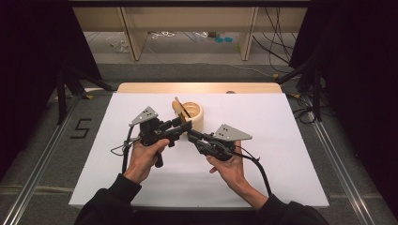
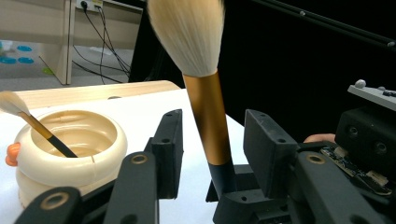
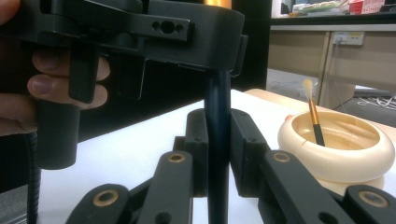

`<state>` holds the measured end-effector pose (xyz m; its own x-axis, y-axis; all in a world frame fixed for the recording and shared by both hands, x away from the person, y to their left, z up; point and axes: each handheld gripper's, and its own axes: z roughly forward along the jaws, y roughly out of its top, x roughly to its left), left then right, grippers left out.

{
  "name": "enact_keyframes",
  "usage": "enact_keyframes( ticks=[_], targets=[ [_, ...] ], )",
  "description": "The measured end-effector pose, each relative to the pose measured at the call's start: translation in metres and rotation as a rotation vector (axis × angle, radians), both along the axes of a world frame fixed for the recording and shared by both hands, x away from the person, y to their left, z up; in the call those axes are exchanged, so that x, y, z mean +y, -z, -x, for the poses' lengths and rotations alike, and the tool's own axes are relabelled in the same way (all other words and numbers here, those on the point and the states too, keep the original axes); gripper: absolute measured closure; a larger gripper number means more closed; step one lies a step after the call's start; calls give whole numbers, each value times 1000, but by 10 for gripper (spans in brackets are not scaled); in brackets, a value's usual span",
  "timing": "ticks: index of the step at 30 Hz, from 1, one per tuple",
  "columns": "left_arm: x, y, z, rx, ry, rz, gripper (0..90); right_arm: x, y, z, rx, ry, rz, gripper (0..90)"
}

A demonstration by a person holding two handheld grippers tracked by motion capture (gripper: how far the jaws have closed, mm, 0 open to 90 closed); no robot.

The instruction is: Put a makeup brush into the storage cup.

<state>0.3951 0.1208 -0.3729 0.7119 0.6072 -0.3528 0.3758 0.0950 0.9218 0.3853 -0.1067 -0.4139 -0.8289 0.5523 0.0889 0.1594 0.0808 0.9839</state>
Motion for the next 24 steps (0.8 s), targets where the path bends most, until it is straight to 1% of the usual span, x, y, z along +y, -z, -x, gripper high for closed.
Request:
enact_keyframes(
  ticks=[3,6,8,9,11,12,18,20,23,24],
  targets=[
    [0,1,-1,1,-3,12,601,1,1,1,22,-10,-8,789],
    [1,1,-1,-4,-7,21,623,1,1,1,28,-9,-19,789],
    [1,1,-1,-4,-7,29,634,2,1,1,29,-9,-22,789],
    [1,1,-1,-3,-9,31,639,1,1,0,7,-3,-23,789],
    [1,1,-1,-7,-10,35,649,1,2,0,12,0,-24,789],
    [1,1,0,-7,-11,37,653,1,1,0,16,-4,-16,789],
    [1,2,-1,3,-16,54,678,1,2,0,18,-11,-27,789],
    [1,3,-1,6,-11,62,690,2,2,0,20,-9,-26,789],
    [1,3,-1,3,-11,64,731,2,2,1,21,-9,-24,788],
    [1,4,-1,7,-7,71,740,2,2,1,19,-14,-28,789]
  ],
)
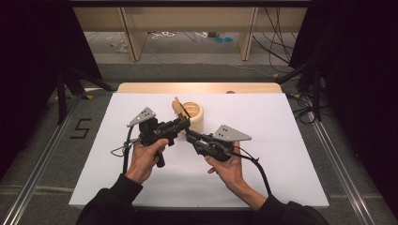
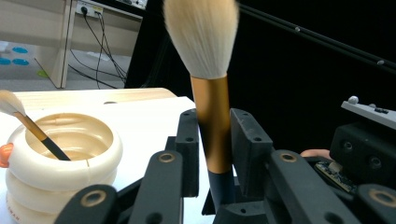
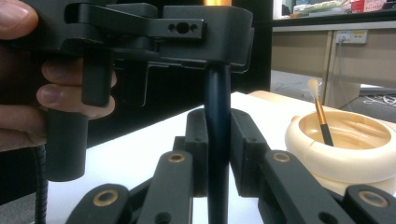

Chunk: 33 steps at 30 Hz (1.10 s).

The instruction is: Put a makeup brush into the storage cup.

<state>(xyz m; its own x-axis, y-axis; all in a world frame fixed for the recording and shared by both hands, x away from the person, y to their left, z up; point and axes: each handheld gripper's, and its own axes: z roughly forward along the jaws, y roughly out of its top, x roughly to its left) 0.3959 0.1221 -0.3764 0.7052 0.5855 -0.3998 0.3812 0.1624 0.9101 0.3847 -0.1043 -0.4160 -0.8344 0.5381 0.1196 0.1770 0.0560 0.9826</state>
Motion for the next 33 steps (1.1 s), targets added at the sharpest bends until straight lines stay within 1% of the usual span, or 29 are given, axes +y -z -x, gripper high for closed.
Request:
enact_keyframes(
  ticks=[1,2,5,6,7,8,9,10,11,12,13,14,15,16,18,20,21,22,23,24,25,26,27,28,29,30,31,32,33],
  targets=[
    [0,0,0,4,7,14,752,0,0,0,2,2,3,788],
    [0,1,0,6,13,20,762,0,0,1,27,-7,2,789],
    [-1,1,0,4,21,12,770,1,1,1,18,-4,5,789],
    [0,1,0,6,24,16,771,1,1,1,26,-8,5,788],
    [0,1,0,6,24,18,772,1,1,0,3,-1,8,788],
    [0,1,0,11,24,21,772,1,1,0,1,-1,8,788],
    [0,1,0,12,23,19,773,1,1,1,24,-9,9,787],
    [0,1,0,12,23,20,773,1,1,1,19,-7,7,786],
    [0,1,0,10,25,20,773,1,1,-1,2,-6,3,785],
    [0,1,0,9,25,17,773,1,1,0,8,-4,6,780],
    [0,1,0,7,26,14,773,1,1,1,21,-12,9,764],
    [0,1,0,9,26,12,773,2,1,1,16,-4,-6,715],
    [0,1,0,10,26,9,773,2,1,1,25,0,-5,676],
    [0,1,0,8,25,6,773,2,0,-1,9,2,-1,636],
    [0,1,0,6,26,8,773,1,-1,0,50,-4,4,583],
    [1,0,0,8,21,5,773,2,-1,0,50,6,-2,518],
    [2,0,0,7,20,0,773,1,-2,-1,61,-1,15,495],
    [3,0,0,3,18,-8,773,1,-2,-1,60,2,17,467],
    [4,-1,0,-2,14,-16,773,1,-2,0,52,5,13,454],
    [4,-1,-1,-7,15,-18,773,0,-3,0,39,7,28,440],
    [5,-1,-1,-9,11,-23,773,-1,-3,0,47,1,36,425],
    [5,-2,0,-3,-1,-30,773,-2,-4,2,68,0,44,419],
    [5,-2,0,-4,-6,-38,773,-3,-4,2,69,-1,45,414],
    [6,-2,0,-10,-7,-49,773,-4,-4,2,51,3,55,410],
    [6,-3,0,-17,-6,-58,773,-4,-4,3,70,-4,58,407],
    [7,-3,-1,-29,-1,-70,773,-6,-4,3,68,4,71,404],
    [7,-3,-1,-31,-3,-73,773,-6,-4,3,62,12,73,403],
    [7,-4,-1,-33,-6,-78,773,-8,-5,3,53,6,80,401],
    [8,-4,-2,-38,-8,-86,773,-9,-5,3,55,0,75,399]
  ],
)
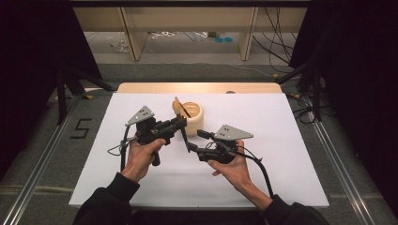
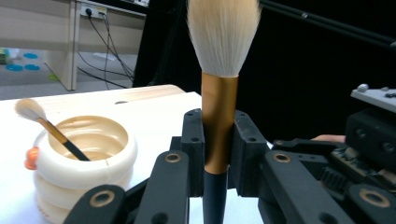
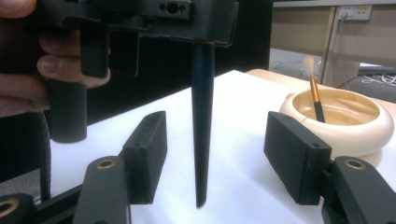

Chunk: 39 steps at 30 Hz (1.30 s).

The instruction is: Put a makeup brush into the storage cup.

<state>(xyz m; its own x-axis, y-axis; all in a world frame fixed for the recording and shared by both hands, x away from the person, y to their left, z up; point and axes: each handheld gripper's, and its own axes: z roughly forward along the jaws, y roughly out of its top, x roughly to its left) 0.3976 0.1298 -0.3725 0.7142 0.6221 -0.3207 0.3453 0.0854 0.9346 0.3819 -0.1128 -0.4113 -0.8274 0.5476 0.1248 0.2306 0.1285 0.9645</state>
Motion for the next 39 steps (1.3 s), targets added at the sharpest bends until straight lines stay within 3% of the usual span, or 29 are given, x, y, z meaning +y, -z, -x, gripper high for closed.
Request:
enact_keyframes(
  ticks=[3,6,8,13,23,24,25,30,36,37,38,39],
  targets=[
    [1,-1,-1,-2,-4,-12,773,-4,-1,1,19,2,14,395],
    [3,-1,-4,-1,-9,-27,773,-9,-2,0,-8,11,26,380],
    [3,-1,-5,-1,-16,-40,773,-11,-2,2,22,10,29,365],
    [5,-3,-9,-6,-23,-76,773,-20,0,3,25,41,67,322],
    [4,-13,-17,-26,-28,-115,773,-36,2,5,43,66,72,288],
    [4,-14,-17,-25,-33,-115,773,-37,2,7,65,65,71,288],
    [4,-15,-19,-26,-33,-119,773,-38,3,6,41,70,75,288],
    [5,-19,-25,-22,-44,-126,773,-45,4,8,67,73,78,283],
    [5,-25,-32,-28,-58,-139,773,-55,6,11,58,103,93,282],
    [5,-27,-33,-33,-59,-143,773,-56,6,11,53,113,77,282],
    [5,-28,-34,-32,-62,-141,773,-59,5,13,72,114,80,282],
    [4,-29,-35,-35,-63,-147,773,-60,5,12,55,118,80,282]
  ],
)
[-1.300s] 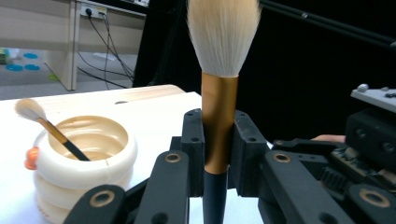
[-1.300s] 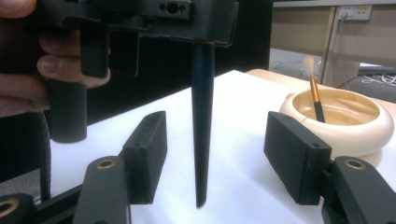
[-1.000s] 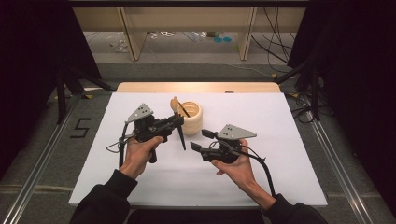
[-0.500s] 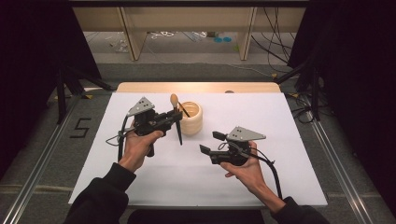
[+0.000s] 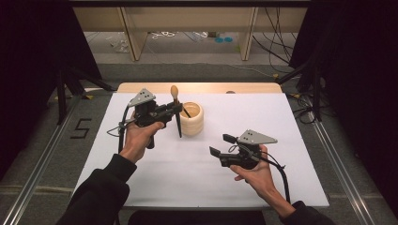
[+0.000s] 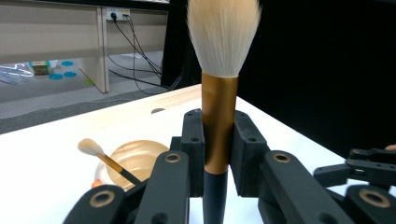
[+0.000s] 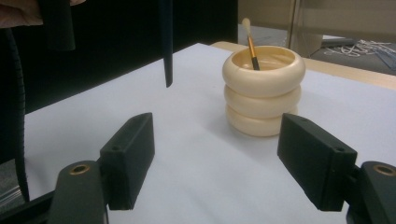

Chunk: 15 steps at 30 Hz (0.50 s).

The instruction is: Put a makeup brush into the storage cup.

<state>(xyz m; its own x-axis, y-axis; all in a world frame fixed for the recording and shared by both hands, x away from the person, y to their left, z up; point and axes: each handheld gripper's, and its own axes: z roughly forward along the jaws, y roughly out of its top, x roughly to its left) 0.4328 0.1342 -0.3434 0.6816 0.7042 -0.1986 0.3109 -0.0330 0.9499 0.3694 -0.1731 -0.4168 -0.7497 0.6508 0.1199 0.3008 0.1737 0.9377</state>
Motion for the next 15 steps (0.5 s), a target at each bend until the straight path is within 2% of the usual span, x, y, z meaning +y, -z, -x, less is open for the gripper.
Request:
enact_keyframes(
  ticks=[1,2,3,5,7,8,11,12,15],
  targets=[
    [-1,-1,-1,8,-6,3,773,-2,0,1,-2,5,4,282],
    [-1,-2,-2,-1,-2,-7,773,-3,0,2,16,6,2,282],
    [-2,-3,-4,-2,-3,-4,773,-5,1,2,0,8,7,279],
    [-2,-5,-5,-5,-5,-2,773,-7,2,2,4,12,2,277],
    [-4,-6,-8,-9,-10,-16,773,-9,2,5,32,15,0,279],
    [-5,-6,-9,-8,-12,-18,773,-10,3,4,0,18,-13,289],
    [-8,-8,-15,-8,-17,-28,773,-12,2,7,15,15,-12,294],
    [-8,-9,-16,-5,-19,-25,773,-13,4,7,-8,14,-17,293],
    [-10,-11,-21,-6,-23,-26,773,-14,4,8,-3,17,-16,292]
  ],
)
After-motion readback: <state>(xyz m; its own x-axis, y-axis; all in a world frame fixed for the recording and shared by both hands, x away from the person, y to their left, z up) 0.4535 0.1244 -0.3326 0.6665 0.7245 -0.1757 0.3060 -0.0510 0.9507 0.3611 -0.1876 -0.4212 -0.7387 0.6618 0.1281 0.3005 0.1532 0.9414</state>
